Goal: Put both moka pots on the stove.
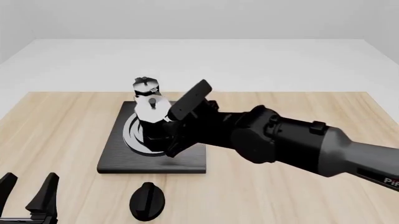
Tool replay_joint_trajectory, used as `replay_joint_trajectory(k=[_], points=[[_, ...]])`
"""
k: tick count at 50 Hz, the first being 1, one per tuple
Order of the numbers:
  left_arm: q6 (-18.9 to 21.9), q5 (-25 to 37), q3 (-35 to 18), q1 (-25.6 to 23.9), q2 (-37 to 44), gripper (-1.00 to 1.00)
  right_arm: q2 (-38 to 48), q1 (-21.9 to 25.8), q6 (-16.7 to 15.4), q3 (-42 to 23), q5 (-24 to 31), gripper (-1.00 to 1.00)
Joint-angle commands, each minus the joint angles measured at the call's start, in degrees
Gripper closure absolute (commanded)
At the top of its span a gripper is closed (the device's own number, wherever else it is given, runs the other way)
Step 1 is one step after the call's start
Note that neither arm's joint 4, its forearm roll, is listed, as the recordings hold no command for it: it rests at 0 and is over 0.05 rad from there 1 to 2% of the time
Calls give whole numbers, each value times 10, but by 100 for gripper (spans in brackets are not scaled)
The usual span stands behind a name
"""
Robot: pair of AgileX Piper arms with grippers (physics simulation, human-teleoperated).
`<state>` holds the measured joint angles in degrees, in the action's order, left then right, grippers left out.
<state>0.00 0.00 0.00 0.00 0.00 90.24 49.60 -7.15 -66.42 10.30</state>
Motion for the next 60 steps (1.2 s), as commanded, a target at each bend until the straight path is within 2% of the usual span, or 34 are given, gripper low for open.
replay_joint_trajectory(k=[1, 60], points=[[0, 0, 0, 0, 0, -100, -2, 5, 2, -30, -2, 100], [0, 0, 0, 0, 0, -100, 89, 1, 12, -121, -4, 100]])
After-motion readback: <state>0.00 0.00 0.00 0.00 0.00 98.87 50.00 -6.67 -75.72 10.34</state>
